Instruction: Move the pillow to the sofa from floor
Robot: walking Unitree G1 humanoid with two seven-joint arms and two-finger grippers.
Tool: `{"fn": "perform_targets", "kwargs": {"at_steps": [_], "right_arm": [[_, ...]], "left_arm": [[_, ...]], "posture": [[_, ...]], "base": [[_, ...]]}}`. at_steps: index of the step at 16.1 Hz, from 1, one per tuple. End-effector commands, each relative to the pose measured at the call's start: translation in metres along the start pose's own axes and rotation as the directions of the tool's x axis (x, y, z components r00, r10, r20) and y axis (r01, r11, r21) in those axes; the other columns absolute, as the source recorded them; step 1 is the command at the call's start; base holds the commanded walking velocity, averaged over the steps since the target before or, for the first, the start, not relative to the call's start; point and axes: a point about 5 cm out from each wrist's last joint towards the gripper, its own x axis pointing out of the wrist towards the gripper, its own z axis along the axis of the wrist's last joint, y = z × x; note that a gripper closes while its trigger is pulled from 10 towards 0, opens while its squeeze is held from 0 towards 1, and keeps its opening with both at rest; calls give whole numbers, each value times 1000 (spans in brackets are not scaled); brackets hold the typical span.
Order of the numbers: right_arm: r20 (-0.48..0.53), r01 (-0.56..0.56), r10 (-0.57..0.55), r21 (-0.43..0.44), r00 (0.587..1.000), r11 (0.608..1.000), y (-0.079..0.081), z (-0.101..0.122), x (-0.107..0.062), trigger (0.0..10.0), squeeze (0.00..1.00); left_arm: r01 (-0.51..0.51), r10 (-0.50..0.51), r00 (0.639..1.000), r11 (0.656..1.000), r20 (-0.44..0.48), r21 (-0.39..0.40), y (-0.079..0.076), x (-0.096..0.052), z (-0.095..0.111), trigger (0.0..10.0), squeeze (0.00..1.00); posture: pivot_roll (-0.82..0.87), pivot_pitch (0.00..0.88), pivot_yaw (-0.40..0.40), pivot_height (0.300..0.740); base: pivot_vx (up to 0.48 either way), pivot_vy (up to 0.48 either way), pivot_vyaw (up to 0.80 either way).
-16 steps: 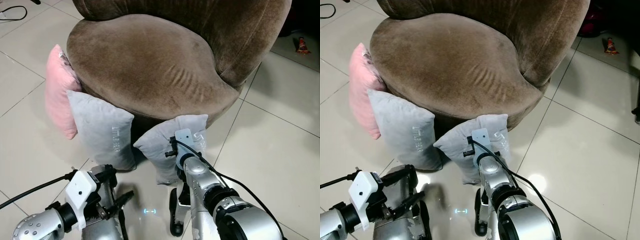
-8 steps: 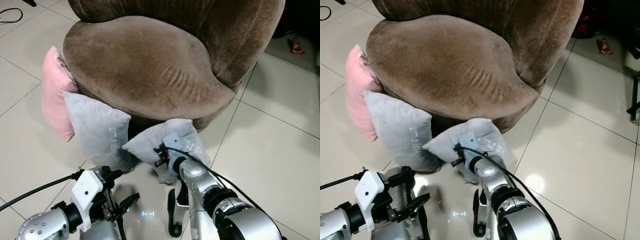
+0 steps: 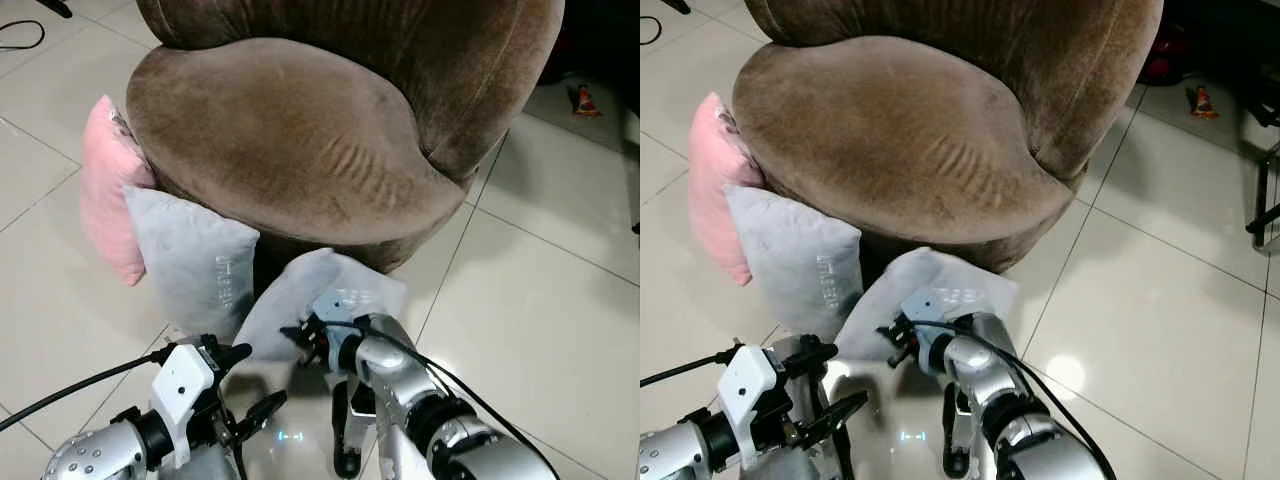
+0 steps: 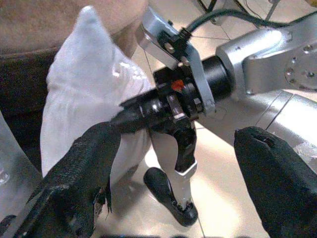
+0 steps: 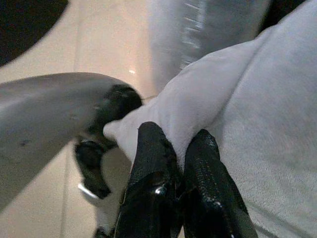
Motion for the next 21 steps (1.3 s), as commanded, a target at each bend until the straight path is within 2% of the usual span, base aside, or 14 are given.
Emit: {"fn": "perform_targets", "kwargs": {"at_steps": [1,6,7,8,9,10,12,14,15,16,17,19,20,21], "right_arm": [[82,-116,115,18,990,993,20,11,11,0,0],[335,-86,37,131,941,988,-13,45,-18,0,0],[436,-29,-58,190,898,981,-30,64,-34,0,0],[457,-18,-77,201,886,979,-33,68,-38,0,0],[529,1,-132,241,838,970,-41,83,-56,0,0],[554,7,-150,252,819,968,-44,89,-65,0,0],[641,37,-187,240,744,970,-52,117,-105,0,0],[687,48,-188,217,702,975,-53,138,-125,0,0],[778,76,-195,187,597,979,-52,181,-156,0,0],[801,90,-202,184,563,979,-52,195,-163,0,0],[849,143,-244,200,469,969,-54,227,-175,0,0],[870,227,-314,241,380,944,-59,252,-183,0,0],[822,282,-416,324,389,903,-68,249,-179,10000,0],[769,312,-502,402,397,861,-76,238,-174,10000,0]], "left_arm": [[7,-7,1000,1000,-6,4,-5,1,-1,10000,47],[-2,1,1000,1000,10,9,-3,9,-2,10000,43],[-37,36,999,999,36,20,2,15,0,10000,43],[-48,47,998,999,44,20,4,16,1,10000,43],[-89,87,993,996,77,24,9,17,6,10000,47],[-105,103,991,994,91,23,10,18,9,10000,43],[-163,160,975,987,155,5,18,25,18,10000,39],[-188,184,965,982,187,0,21,28,22,10000,43],[-250,246,939,968,240,-15,28,35,30,10000,35],[-271,266,929,962,258,-17,30,37,32,10000,31],[-333,324,898,943,298,-22,37,41,40,10000,20],[-427,412,846,904,339,-32,51,45,49,10000,20],[-496,474,804,867,359,-35,60,42,56,10000,20],[-535,510,773,844,378,-46,64,38,62,10000,0]], "posture": [[88,164,-77,528],[69,129,-74,528],[52,96,-72,528],[52,96,-72,528],[39,64,-68,528],[37,55,-67,528],[8,0,-63,528],[-1,0,-65,528],[-6,0,-66,528],[-8,0,-68,528],[-13,0,-64,528],[-5,0,-66,528],[2,0,-68,528],[8,0,-71,528]], "base": [[0,0,0],[0,0,0],[0,0,0],[0,0,0],[0,0,0],[0,0,0],[0,0,0],[0,0,0],[0,0,0],[0,0,0],[0,0,0],[0,0,0],[0,0,0],[0,0,0]]}}
